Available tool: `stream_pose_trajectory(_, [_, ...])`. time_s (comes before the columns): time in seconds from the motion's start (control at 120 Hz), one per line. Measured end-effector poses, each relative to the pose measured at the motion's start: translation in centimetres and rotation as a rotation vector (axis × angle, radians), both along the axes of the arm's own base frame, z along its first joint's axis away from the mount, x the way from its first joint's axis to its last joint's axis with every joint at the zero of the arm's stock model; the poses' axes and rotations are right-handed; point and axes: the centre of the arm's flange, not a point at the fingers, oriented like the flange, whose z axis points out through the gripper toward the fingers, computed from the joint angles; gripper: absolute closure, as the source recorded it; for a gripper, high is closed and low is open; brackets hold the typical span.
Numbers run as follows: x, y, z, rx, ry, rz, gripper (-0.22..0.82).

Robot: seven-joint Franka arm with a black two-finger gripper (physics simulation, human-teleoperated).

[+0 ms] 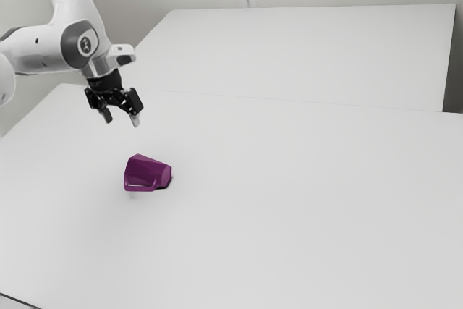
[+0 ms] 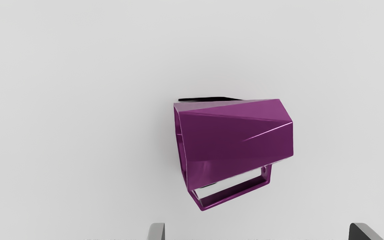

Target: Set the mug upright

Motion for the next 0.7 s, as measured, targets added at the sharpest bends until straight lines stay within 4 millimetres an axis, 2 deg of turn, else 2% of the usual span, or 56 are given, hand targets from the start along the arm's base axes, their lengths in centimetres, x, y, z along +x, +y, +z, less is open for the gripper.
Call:
stream_pose_trajectory(0.117, [-0.5, 0.5, -0.3, -0.004, -0.001, 0.002, 0.00])
stream_pose_trajectory(0.183, [-0.8, 0.7, -1.6, -0.053, -0.001, 0.019, 0.00])
stream_pose_trajectory(0.358, [-0.3, 5.7, -5.6, -0.233, -0.010, 0.170, 0.00])
stream_pose_trajectory(0.55, [1.3, 8.5, -7.9, -0.400, -0.007, 0.260, 0.00])
stream_pose_trajectory(0.7, [1.4, 9.9, -10.3, -0.519, 0.028, 0.314, 0.00])
